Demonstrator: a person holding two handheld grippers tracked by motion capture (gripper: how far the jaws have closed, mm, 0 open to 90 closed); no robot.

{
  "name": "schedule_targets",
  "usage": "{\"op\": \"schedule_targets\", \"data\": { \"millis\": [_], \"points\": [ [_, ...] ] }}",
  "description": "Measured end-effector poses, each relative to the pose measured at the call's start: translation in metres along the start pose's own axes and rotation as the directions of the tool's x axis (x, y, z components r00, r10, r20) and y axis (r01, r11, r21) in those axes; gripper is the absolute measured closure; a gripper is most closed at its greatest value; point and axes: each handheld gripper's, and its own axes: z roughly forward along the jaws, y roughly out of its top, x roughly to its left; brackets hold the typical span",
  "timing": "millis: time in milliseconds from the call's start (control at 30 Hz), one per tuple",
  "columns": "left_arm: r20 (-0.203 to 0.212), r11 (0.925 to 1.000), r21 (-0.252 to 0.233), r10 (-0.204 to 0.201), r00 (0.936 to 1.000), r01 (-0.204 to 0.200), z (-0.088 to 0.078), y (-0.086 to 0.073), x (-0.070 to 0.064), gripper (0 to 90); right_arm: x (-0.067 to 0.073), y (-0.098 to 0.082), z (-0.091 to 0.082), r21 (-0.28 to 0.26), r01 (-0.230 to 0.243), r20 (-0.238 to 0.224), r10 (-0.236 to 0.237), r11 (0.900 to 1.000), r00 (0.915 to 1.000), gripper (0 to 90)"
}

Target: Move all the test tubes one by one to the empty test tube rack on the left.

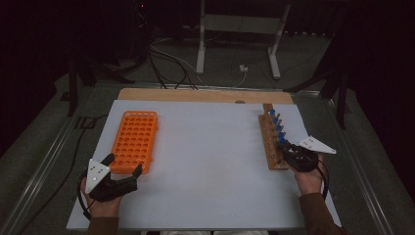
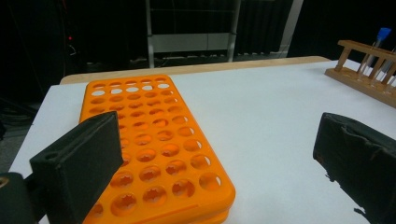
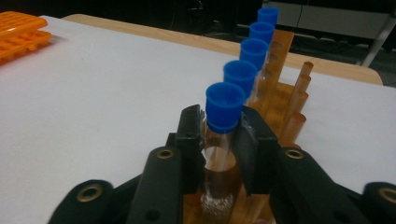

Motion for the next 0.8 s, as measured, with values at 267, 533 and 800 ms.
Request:
{"op": "schedule_targets", "data": {
  "millis": [267, 533, 800],
  "points": [
    [0.003, 1.0000, 0.003, 0.004, 1.0000, -0.004, 0.001, 0.000, 0.000, 2.2, 0.001, 0.002, 0.003, 0.007, 0.004, 0.012, -0.004, 1.000, 0.9999, 76.9],
    [0.024, 0.9996, 0.004, 0.027, 0.9994, -0.027, 0.004, 0.000, -0.005, 2.2, 0.002, 0.011, -0.007, -0.038, -0.009, -0.001, 0.009, 0.999, 1.0000, 77.0],
    [0.090, 0.9988, 0.021, 0.042, 0.9950, -0.044, 0.013, 0.009, -0.013, 2.2, 0.003, 0.027, -0.016, -0.073, 0.016, 0.005, -0.015, 0.997, 0.9999, 77.1]
  ]
}}
